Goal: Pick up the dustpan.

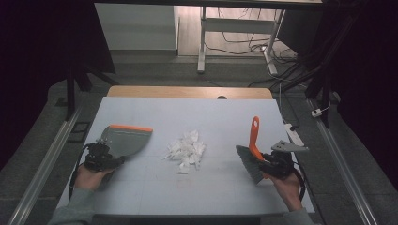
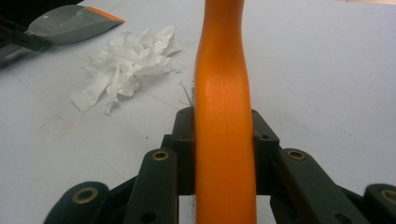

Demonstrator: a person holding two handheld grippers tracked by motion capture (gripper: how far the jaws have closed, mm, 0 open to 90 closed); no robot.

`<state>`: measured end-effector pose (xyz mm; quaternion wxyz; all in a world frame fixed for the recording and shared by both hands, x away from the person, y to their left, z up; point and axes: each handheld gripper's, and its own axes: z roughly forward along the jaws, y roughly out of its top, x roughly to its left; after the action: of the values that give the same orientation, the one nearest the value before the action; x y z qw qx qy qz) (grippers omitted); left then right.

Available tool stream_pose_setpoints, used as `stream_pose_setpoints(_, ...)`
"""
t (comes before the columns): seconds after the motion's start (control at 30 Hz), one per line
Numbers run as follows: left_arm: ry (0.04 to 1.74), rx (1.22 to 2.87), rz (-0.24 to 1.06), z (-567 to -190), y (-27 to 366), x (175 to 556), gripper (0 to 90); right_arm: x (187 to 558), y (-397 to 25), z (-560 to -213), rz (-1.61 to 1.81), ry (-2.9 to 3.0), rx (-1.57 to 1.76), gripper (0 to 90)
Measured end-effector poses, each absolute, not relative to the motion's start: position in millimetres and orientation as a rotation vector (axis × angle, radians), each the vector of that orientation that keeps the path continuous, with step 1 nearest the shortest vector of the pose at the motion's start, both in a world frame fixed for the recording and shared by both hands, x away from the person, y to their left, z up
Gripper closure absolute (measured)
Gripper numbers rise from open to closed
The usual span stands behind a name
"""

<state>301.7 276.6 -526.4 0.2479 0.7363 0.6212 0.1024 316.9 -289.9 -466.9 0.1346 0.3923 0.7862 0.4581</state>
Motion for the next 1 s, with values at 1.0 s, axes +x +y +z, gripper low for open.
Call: stream_pose_setpoints(1.0,1.645,1.942,0.32,-522.9,290.4,294.4,62.2,316.2,-292.2,-465.7,1.321,2.265,1.137,70.0)
